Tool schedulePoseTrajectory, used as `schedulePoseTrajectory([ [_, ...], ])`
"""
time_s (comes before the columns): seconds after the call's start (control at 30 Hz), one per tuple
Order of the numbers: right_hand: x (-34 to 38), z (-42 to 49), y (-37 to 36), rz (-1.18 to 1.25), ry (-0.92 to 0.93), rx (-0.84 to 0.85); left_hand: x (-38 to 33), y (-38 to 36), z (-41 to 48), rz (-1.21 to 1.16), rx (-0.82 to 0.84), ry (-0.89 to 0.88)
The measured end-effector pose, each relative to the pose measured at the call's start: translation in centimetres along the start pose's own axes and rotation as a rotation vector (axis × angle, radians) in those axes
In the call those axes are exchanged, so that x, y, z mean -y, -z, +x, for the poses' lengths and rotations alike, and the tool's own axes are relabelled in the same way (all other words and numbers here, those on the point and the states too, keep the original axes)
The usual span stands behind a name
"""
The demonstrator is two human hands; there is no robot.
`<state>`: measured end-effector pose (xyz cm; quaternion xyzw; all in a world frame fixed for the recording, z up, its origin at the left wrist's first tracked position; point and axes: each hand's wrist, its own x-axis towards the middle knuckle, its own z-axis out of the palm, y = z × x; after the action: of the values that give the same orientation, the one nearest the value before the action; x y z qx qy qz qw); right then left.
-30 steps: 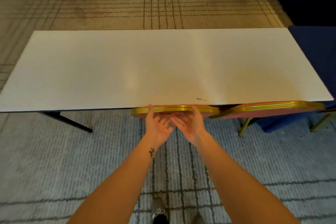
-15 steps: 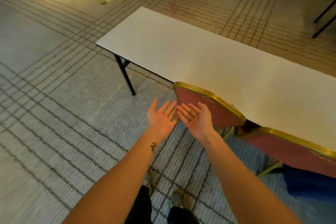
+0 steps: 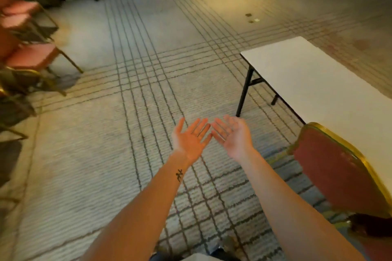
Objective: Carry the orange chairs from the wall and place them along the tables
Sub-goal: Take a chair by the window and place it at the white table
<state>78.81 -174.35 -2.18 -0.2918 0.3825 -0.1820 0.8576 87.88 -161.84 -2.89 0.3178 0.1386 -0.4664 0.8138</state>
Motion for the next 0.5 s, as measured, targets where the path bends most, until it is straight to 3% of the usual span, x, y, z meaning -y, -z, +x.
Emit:
schedulePoseTrajectory([
  [0.27,-17.0,-2.4,-19.3,-0.166,-0.206,0.213,-17.0,15.8,-11.5,-0.156,-0.139,-0.264],
  [0.5,-31.6,-7.2,-31.7,-0.270,-0.321,0.368,-28.1,27.9,-21.9,-0.291,-0.261,-0.454],
])
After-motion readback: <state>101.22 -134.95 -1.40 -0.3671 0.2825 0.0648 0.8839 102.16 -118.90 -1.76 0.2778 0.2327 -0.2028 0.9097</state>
